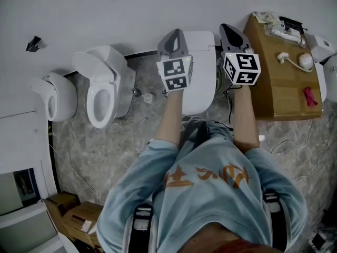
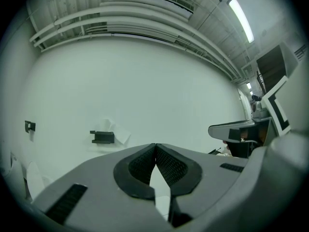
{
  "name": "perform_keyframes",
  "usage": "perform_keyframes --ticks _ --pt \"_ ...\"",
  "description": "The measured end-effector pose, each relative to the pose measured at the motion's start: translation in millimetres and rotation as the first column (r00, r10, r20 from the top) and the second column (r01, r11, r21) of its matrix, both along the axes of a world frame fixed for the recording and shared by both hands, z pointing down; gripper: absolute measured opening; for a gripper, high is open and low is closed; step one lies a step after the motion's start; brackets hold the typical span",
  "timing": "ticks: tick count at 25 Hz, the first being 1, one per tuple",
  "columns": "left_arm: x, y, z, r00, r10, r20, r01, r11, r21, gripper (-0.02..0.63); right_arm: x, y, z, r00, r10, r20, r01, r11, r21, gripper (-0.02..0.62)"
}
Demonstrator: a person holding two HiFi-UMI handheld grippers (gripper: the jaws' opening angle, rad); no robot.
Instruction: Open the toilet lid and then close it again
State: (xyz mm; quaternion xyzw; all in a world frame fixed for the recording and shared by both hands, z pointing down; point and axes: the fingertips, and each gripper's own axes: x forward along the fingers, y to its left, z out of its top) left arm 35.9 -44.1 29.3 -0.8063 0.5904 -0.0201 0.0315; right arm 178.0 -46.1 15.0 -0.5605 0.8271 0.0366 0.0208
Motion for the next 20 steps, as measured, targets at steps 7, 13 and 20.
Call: perform_keyframes --ticks 7,13,20 --pt "3 -1 -4 1.000 0.006 -0.014 -0.006 1.000 0.005 0.026 -1 -1 3 1.000 -0.006 -0.014 0.006 1.000 -0.004 0.014" --pt "10 -6 -2 1.000 0.009 -0.015 -0.009 1.000 0.003 0.026 6 -4 4 1.000 0.000 -0.017 0.000 1.000 0.002 0.014" --pt "14 -11 3 1.000 0.014 -0.011 -0.014 1.000 -0.006 0.026 14 -7 3 1.000 0.016 -0.021 -0.016 1.000 0.009 0.014"
